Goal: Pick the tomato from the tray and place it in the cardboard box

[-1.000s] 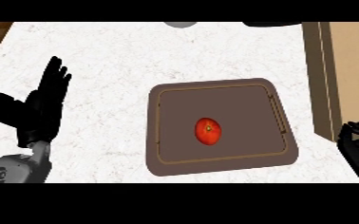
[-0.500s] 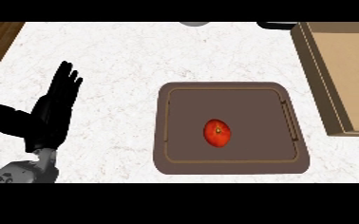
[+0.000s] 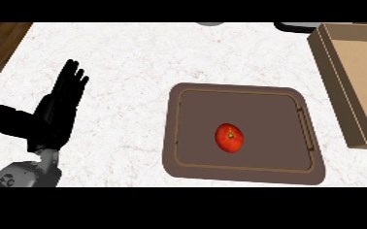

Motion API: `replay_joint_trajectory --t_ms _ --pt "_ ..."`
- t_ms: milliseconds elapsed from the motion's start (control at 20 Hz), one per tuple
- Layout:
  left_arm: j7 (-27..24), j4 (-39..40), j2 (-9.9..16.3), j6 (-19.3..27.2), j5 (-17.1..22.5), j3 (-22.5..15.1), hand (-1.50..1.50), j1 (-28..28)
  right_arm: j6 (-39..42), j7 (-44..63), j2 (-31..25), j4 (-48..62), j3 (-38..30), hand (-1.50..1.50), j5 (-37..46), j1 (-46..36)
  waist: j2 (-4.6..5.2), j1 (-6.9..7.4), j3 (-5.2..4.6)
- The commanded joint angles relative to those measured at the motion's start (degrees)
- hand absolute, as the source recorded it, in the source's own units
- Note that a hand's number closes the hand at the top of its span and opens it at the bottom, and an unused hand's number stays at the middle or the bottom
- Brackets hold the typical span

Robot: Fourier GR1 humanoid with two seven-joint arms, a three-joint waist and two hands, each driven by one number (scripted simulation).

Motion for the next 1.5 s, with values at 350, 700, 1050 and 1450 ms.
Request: replay_joint_trajectory --t_ms 350,700,1050,1450 --pt "-2.2 2.6 -2.2 -1.0 -1.2 0.2 0.0 -0.3 8.9 31.8 2.6 -9.6 13.8 -1.5 15.4 -19.7 -0.56 0.0 0.21" --pt "-2.5 3.0 -1.8 -3.1 -0.3 2.1 0.0 1.3 13.1 46.9 6.4 0.5 15.4 -1.5 21.7 -36.4 -0.69 -0.1 0.29" --pt "-2.3 4.3 -4.2 -2.2 -3.2 0.9 0.0 0.2 7.8 51.5 6.5 8.7 20.1 -1.5 22.9 -44.3 -0.75 -0.73 0.42" --pt "0.9 0.8 -4.0 -2.4 -2.5 2.3 0.0 0.5 5.4 49.4 6.6 16.0 15.3 -1.5 20.8 -48.5 -0.75 -0.47 0.49"
